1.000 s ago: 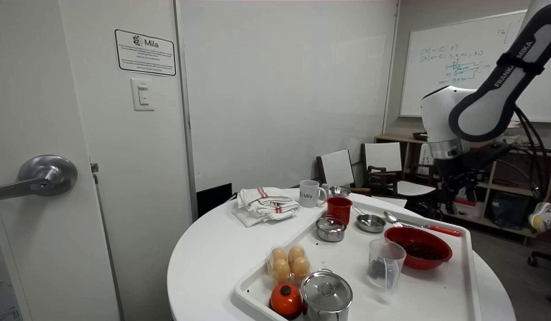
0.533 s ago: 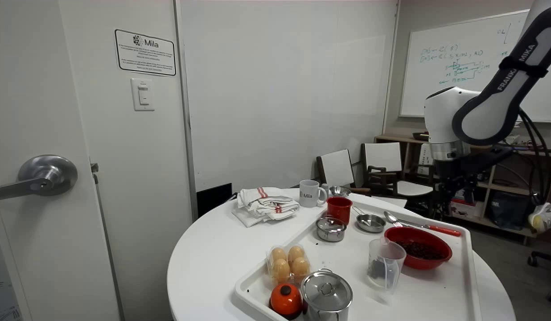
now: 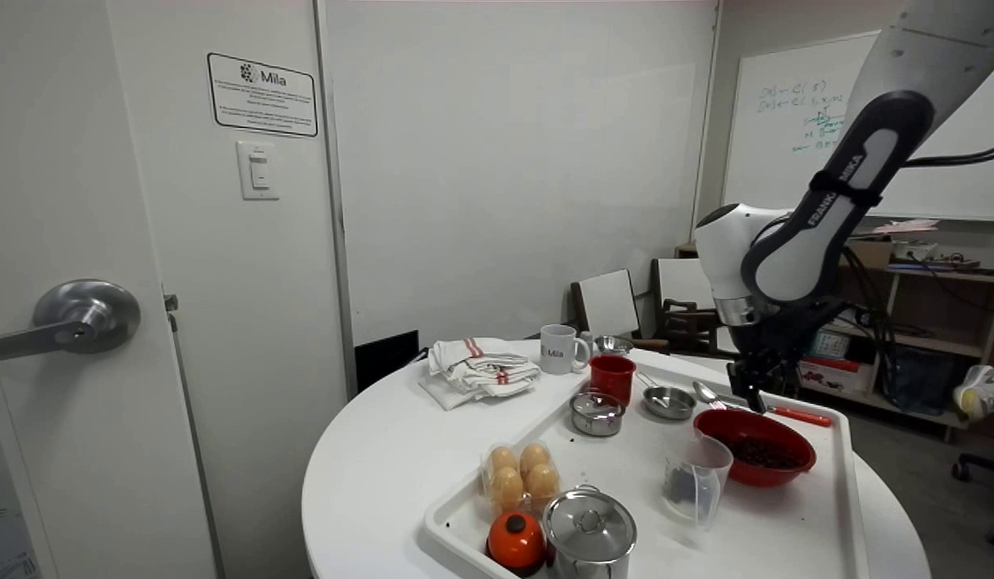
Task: Use the spoon to mix the contents of the bowl and then put it back
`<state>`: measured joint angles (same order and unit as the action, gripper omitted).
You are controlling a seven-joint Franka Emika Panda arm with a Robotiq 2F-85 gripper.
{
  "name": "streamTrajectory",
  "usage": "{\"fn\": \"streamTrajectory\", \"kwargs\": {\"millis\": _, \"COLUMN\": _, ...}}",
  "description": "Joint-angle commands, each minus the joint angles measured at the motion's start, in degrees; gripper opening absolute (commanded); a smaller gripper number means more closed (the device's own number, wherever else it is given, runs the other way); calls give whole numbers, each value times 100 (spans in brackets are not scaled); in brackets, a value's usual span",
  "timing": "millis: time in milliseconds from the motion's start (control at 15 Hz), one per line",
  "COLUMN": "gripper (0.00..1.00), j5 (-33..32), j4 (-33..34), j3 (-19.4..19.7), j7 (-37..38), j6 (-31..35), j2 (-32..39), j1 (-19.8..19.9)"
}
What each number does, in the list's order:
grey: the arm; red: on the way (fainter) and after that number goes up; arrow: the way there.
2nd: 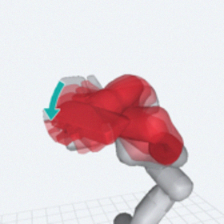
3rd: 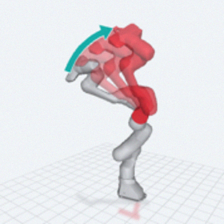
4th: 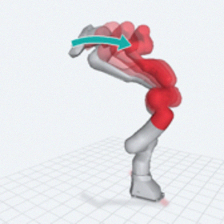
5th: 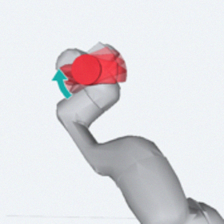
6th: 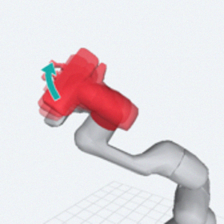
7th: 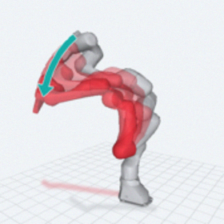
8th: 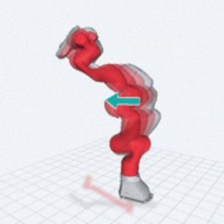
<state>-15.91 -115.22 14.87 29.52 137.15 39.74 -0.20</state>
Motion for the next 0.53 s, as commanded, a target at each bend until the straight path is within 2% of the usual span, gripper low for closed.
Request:
{"fn": "streamTrajectory", "kwargs": {"millis": 0, "gripper": 100, "j5": 101, "j4": 949, "j3": 129, "j7": -140, "j6": -603, "j2": 734, "j1": -71}}
{"fn": "streamTrajectory", "kwargs": {"millis": 267, "gripper": 100, "j5": 169, "j4": 869, "j3": 61, "j7": -636, "j6": -757, "j2": 573, "j1": 189}}
{"fn": "streamTrajectory", "kwargs": {"millis": 400, "gripper": 100, "j5": 102, "j4": 628, "j3": 45, "j7": -921, "j6": -495, "j2": 409, "j1": 291}}
{"fn": "streamTrajectory", "kwargs": {"millis": 467, "gripper": 100, "j5": -27, "j4": 483, "j3": 2, "j7": -1294, "j6": -282, "j2": 352, "j1": 365}}
